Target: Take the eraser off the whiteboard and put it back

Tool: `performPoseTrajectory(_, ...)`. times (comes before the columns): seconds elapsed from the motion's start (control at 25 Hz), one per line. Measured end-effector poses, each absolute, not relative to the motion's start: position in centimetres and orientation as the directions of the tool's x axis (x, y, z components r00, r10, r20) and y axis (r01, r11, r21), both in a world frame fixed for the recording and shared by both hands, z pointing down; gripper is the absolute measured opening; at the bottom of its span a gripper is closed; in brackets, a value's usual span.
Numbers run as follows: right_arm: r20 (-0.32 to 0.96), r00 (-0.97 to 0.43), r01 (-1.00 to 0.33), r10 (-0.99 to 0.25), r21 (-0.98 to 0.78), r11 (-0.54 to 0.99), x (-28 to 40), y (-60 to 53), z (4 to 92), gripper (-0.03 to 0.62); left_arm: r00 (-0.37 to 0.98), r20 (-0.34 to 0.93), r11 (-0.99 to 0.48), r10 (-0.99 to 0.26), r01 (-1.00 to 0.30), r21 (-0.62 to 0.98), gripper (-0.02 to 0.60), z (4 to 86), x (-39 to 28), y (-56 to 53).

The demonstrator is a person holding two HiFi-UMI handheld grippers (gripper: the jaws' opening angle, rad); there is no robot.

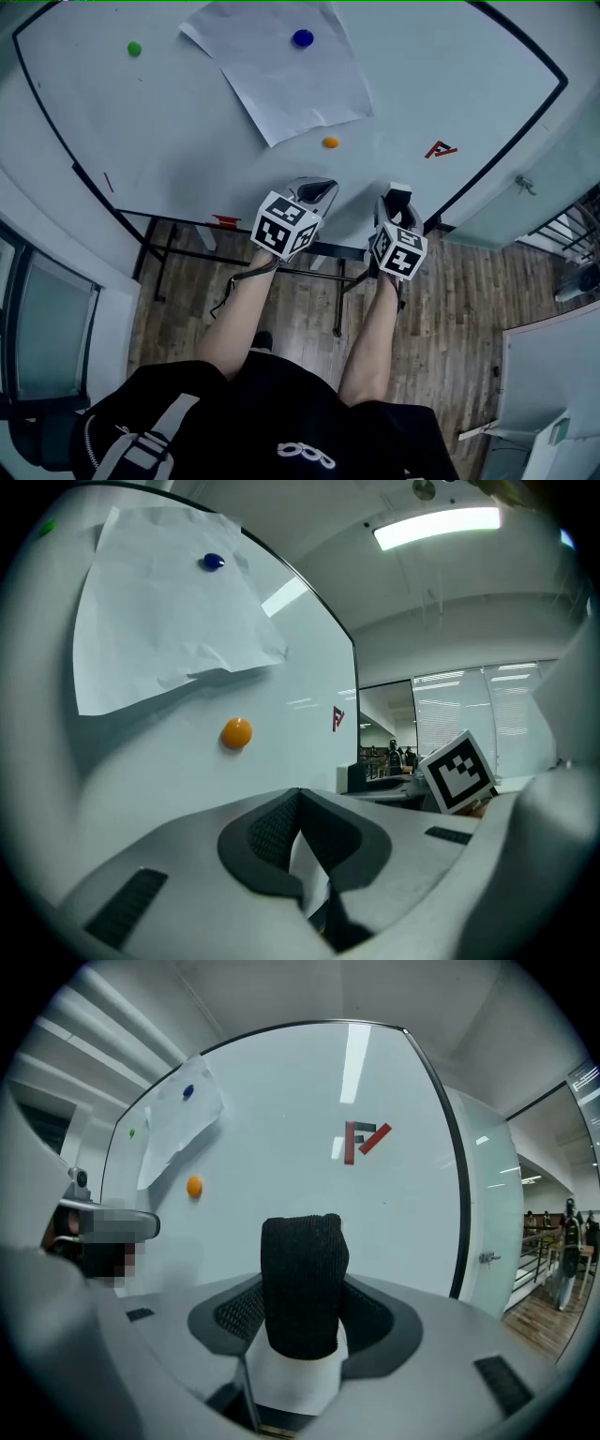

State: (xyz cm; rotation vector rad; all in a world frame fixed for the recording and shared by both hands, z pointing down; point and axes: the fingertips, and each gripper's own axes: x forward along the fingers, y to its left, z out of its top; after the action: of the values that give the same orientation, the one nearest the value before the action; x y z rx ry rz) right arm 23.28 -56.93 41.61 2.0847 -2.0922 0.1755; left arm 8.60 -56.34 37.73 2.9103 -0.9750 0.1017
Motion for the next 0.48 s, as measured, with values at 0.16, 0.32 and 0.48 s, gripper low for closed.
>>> performPoseTrajectory(0.16, 0.210, 0.025, -0.998, -0.977, 0.054, -0.014, 23.9, -58.8, 41.6, 0.241, 0.813, 0.097, -0.813, -0.575, -0.581, 0.050, 0.009, 38.2, 9.2, -57.2)
performPoseTrajectory(0.32, 0.207, 0.042, -0.998, -0.977, 0.057, -0.030, 24.5, -60.0, 41.6, 0.241, 0.824, 0.103, -0.824, -0.558, -0.564, 0.048, 0.009, 38.7, 10.0, -57.8)
performPoseTrajectory(0.48, 0.201, 0.046, -0.998, -0.978, 0.057, -0.035, 24.5, -60.6, 41.7, 0.242, 0.827, 0.103, -0.828, -0.553, -0.559, 0.046, 0.009, 39.0, 10.5, -58.2)
